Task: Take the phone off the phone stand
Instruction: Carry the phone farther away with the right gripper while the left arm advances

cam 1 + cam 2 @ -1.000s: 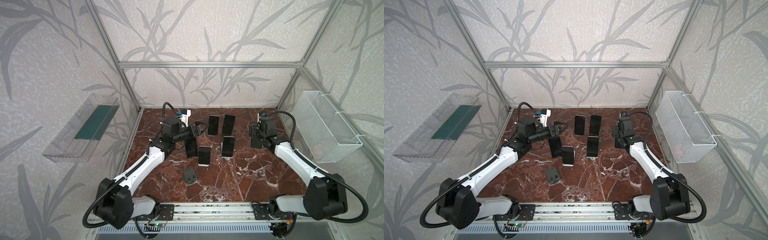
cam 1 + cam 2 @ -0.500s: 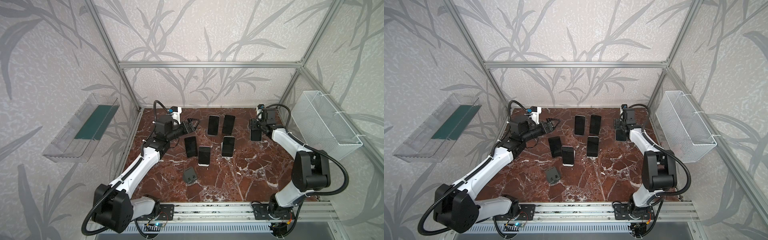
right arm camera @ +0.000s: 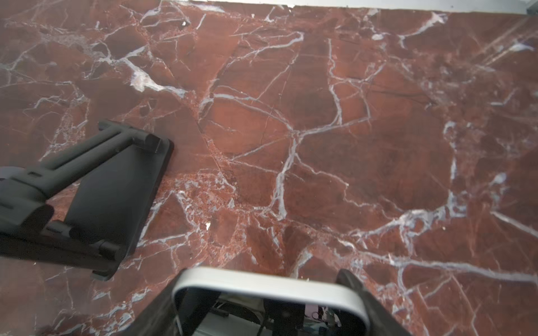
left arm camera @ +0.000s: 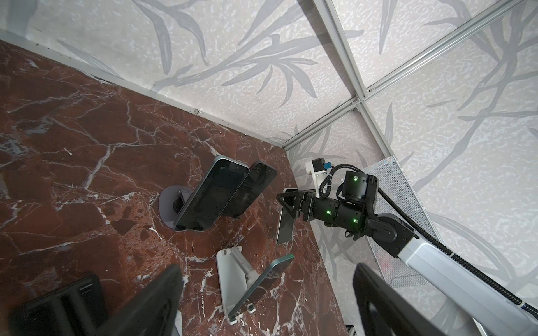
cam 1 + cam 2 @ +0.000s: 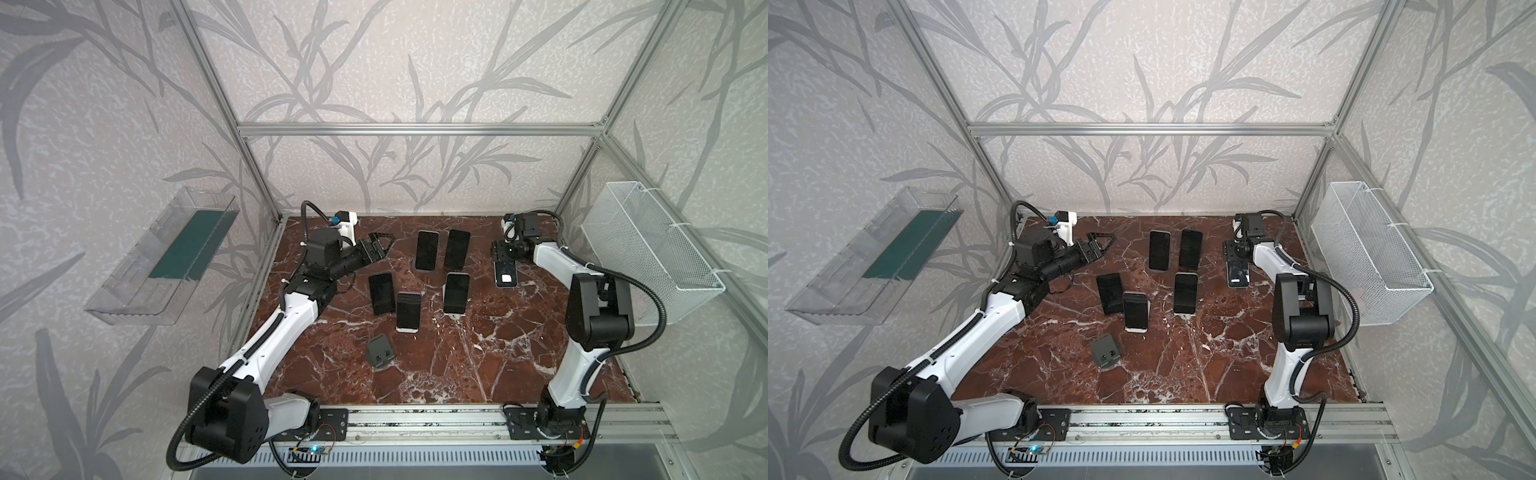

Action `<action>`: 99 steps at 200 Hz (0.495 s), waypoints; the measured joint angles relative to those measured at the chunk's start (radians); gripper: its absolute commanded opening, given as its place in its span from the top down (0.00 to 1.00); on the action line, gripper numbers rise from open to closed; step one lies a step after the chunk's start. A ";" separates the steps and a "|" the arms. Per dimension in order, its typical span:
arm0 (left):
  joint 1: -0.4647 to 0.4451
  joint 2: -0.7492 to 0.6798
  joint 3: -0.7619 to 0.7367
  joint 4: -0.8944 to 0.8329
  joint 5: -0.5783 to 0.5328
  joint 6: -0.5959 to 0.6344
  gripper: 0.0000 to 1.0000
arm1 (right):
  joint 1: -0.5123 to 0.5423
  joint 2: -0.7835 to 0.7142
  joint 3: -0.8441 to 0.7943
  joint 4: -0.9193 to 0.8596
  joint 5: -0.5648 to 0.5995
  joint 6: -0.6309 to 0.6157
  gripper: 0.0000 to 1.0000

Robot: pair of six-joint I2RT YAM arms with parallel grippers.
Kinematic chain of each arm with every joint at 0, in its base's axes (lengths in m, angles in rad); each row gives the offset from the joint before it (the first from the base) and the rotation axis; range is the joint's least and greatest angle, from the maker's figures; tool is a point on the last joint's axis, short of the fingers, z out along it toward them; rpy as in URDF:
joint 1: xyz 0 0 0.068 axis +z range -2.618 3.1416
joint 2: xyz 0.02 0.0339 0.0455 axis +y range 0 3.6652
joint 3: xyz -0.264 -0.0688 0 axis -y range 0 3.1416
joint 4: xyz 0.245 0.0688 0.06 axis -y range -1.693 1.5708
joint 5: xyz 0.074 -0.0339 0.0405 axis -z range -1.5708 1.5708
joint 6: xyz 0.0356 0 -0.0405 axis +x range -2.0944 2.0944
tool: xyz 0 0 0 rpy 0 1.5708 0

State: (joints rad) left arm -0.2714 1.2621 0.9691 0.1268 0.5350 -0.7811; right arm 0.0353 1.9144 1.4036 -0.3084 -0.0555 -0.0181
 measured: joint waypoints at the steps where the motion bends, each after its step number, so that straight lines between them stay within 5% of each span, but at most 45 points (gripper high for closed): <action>1: 0.000 0.000 0.000 0.000 0.000 0.000 0.08 | 0.000 0.003 0.004 -0.002 -0.001 -0.001 0.32; 99: 0.003 0.039 -0.003 0.035 0.025 -0.049 0.10 | -0.001 0.119 0.091 -0.122 -0.024 0.006 0.31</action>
State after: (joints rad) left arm -0.2687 1.3010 0.9661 0.1623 0.5598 -0.8299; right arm 0.0341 2.0338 1.4948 -0.4309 -0.0795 -0.0120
